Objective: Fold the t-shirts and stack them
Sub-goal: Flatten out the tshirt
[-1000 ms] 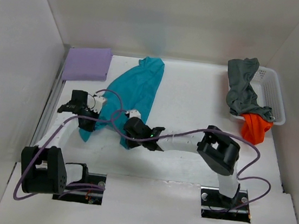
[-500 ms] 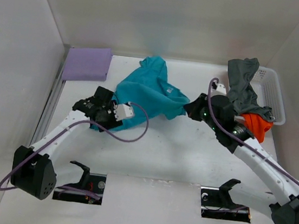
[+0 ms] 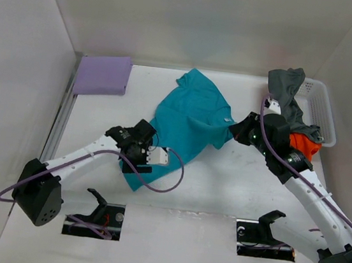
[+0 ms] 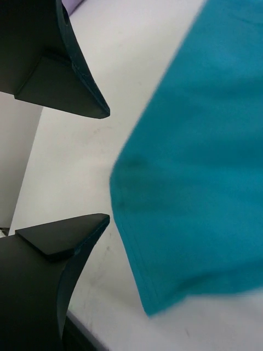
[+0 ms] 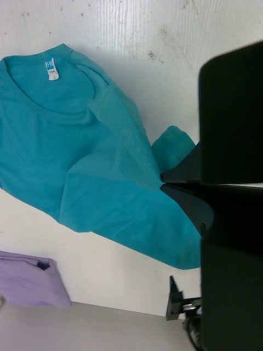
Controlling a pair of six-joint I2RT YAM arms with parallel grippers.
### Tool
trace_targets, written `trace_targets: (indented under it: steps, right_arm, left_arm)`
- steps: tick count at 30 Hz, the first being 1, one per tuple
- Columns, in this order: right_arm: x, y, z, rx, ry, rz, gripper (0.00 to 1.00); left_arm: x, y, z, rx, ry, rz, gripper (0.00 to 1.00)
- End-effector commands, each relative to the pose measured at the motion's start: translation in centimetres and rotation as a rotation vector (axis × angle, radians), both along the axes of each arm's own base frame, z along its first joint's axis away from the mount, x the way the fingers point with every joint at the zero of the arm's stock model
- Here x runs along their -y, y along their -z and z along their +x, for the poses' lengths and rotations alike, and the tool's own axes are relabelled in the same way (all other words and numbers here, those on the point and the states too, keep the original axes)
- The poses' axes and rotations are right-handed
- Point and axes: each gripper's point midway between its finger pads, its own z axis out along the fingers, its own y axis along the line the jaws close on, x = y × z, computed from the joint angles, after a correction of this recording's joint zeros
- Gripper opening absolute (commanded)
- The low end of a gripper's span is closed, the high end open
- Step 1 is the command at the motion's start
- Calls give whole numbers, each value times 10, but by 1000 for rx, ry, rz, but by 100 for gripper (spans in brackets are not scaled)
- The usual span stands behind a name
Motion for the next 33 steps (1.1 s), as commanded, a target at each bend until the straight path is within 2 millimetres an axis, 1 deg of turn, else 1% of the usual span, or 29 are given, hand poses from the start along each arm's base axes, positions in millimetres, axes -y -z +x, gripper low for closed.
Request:
trace_targets:
  steps: [1, 3, 4, 5, 8, 10, 12, 15, 19, 22, 23, 25, 26, 28, 29, 30, 31, 32, 33]
  right_arm:
    - [2, -5, 3, 19, -3, -5, 1]
    - [5, -2, 4, 15, 6, -11, 1]
    - [8, -1, 4, 15, 13, -14, 1]
    - [11, -1, 4, 17, 22, -14, 1]
    - [20, 0, 4, 17, 48, -15, 1]
    - [23, 2, 3, 12, 57, -16, 1]
    - [25, 2, 3, 11, 62, -18, 1]
    - [25, 4, 3, 5, 62, -20, 1]
    - [25, 6, 2, 0, 64, -18, 1]
    - [27, 6, 2, 0, 68, -24, 1]
    - [28, 6, 2, -2, 70, -26, 1]
    - [31, 7, 3, -5, 78, -27, 1]
    - [32, 6, 3, -5, 81, -27, 1]
    - [34, 6, 4, -6, 86, -25, 1]
    - [35, 7, 6, -8, 88, -26, 1]
    - [36, 8, 9, -10, 89, -28, 1]
    - [36, 11, 12, -20, 91, -29, 1]
    - [35, 13, 17, -31, 88, -30, 2]
    - [33, 14, 24, -39, 83, -27, 2]
  left_arm:
    - [23, 7, -26, -55, 86, 5, 70]
    - [36, 10, -39, -82, 137, 3, 69]
    - [40, 16, -52, -117, 162, 7, 69]
    - [41, 19, -60, -140, 174, 11, 69]
    - [35, 39, -85, -202, 205, 66, 69]
    - [32, 47, -91, -212, 208, 93, 69]
    - [31, 52, -90, -212, 191, 103, 70]
    - [32, 60, -81, -199, 138, 102, 70]
    - [44, 67, -67, -187, 61, 68, 69]
    - [52, 69, -65, -212, 18, 41, 68]
    - [53, 71, -65, -220, 14, 40, 67]
    - [48, 78, -69, -246, 5, 57, 60]
    - [47, 79, -70, -260, 0, 63, 51]
    - [46, 80, -69, -268, -19, 51, 21]
    - [45, 79, -66, -263, -30, 48, 10]
    - [43, 79, -62, -253, -39, 49, 4]
    - [40, 78, -52, -227, -61, 51, 0]
    - [39, 73, -34, -186, -96, 38, 0]
    - [38, 65, -13, -143, -142, 8, 0]
